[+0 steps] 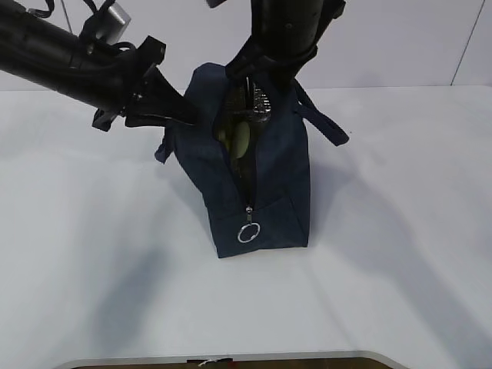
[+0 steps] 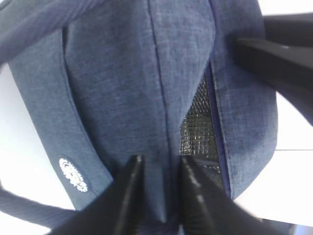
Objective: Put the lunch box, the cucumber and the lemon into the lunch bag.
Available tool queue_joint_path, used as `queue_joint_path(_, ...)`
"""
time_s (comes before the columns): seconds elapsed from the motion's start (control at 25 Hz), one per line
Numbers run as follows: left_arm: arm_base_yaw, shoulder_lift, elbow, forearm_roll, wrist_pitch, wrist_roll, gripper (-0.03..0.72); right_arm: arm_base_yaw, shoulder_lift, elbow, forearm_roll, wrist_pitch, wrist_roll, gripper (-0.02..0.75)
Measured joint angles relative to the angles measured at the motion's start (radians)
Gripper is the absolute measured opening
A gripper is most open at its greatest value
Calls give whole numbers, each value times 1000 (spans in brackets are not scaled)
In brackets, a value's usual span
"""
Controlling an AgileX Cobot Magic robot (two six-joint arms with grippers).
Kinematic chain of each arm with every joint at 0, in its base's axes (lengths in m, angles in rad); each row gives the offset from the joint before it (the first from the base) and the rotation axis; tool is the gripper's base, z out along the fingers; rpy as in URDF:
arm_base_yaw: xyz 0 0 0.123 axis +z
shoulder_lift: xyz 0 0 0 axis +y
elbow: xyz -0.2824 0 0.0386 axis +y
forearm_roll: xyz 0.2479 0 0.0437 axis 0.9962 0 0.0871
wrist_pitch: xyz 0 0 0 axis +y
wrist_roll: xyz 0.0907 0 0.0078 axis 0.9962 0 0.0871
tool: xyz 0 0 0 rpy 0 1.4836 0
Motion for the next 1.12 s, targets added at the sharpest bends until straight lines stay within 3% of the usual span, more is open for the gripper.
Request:
queue_joint_path(0.4, 0, 0, 0, 0, 0, 20, 247, 0, 0, 0, 4, 0, 7, 283)
queue_joint_path(0.6, 0, 0, 0, 0, 4, 22, 300, 0, 0, 0, 6, 0, 16, 301)
queue_joint_path(1.12, 0, -65, 0, -2, 25, 24, 307, 0, -94, -47, 17, 0, 33, 302)
